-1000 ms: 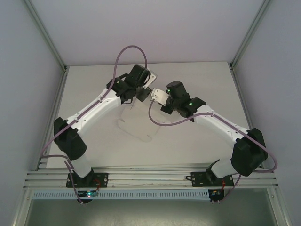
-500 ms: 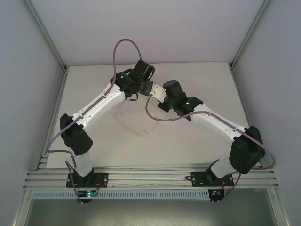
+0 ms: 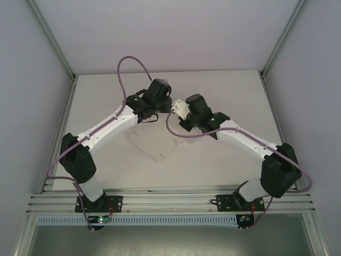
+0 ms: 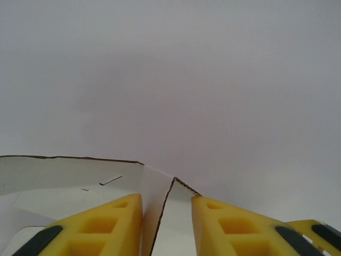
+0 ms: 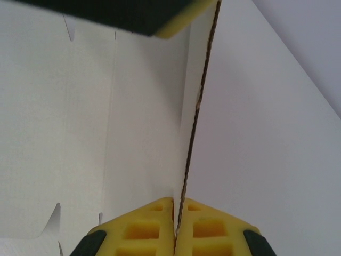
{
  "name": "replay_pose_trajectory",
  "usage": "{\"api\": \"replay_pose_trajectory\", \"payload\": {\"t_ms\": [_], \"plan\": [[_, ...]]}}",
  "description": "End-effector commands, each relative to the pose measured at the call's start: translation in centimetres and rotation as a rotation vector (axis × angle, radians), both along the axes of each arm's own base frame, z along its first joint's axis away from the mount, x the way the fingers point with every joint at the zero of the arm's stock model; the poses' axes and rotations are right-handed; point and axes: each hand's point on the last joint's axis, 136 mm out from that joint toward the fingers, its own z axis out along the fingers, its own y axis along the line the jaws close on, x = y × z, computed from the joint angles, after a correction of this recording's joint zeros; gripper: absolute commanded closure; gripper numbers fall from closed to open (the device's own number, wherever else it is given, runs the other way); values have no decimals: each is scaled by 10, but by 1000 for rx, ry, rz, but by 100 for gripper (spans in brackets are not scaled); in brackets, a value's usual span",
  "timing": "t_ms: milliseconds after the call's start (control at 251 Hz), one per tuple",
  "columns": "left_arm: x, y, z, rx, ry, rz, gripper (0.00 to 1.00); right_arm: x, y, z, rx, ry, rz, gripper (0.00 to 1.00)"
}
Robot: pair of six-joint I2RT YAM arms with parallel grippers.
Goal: Assemble paper box
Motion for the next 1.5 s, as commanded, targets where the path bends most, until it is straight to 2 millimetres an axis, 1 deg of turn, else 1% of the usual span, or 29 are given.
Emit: {"api": "replay_pose_trajectory", "payload": {"t_ms": [0,44,80,100,128,140,144,156,227,291,327,399,455,531,615,706,798,822,894,954,1054,1129,1289,1413,1473,1501], "plan": [[-13,-16,18,-48,-57,-51,62,-5,24,48,151,-103,109,100],[-18,-9,21,-36,-72,-60,59,-3,19,46,147,-103,101,100],[-24,-3,24,-27,-91,-73,50,-2,17,44,145,-101,98,100],[-28,0,26,-22,-102,-82,39,-2,15,42,141,-95,99,100],[-32,8,29,-23,-117,-75,13,-2,13,41,138,-91,100,100],[-33,11,31,-28,-120,-68,4,-1,12,40,136,-90,100,100],[-34,13,31,-29,-121,-64,2,-1,11,39,136,-89,100,100],[-36,16,33,-36,-126,-58,0,-1,10,39,136,-87,99,100],[-46,32,44,-80,-160,-59,0,-2,7,36,137,-72,110,100],[-56,46,45,-109,-168,-88,0,-1,5,37,151,-59,109,100],[-59,58,43,-110,-168,-69,0,-2,4,37,160,-48,116,100],[-64,82,36,-100,-142,-43,0,-5,3,36,178,-26,136,100],[-63,103,27,-123,-109,-2,0,-6,3,36,184,-18,149,100],[-60,121,18,-207,-72,7,0,-9,3,35,185,-10,170,100],[-57,134,8,-282,-55,-21,0,-10,2,33,188,0,179,100],[-56,135,4,-324,-82,-119,0,-11,1,33,190,13,186,100],[-52,137,0,-352,-109,-180,0,-13,0,33,203,22,196,100],[-49,139,-2,-357,-111,-181,2,-14,0,34,208,25,202,100],[-41,141,-7,-386,-101,-188,11,-17,1,36,239,42,217,100],[-38,139,-12,-403,-99,-215,27,-17,1,39,266,56,217,100],[-31,138,-17,-399,-137,-236,41,-17,-1,46,322,78,231,100],[-26,137,-18,-397,-172,-248,42,-19,-2,52,361,88,249,100],[-25,131,-5,-421,-264,-309,41,-20,-4,52,376,106,261,100],[-19,130,-5,-418,-272,-324,41,-23,-3,55,403,119,280,100],[-17,126,-8,-433,-259,-349,43,-24,-3,57,413,123,287,100],[-17,124,-8,-441,-255,-365,46,-24,-3,58,417,124,286,100]]}}
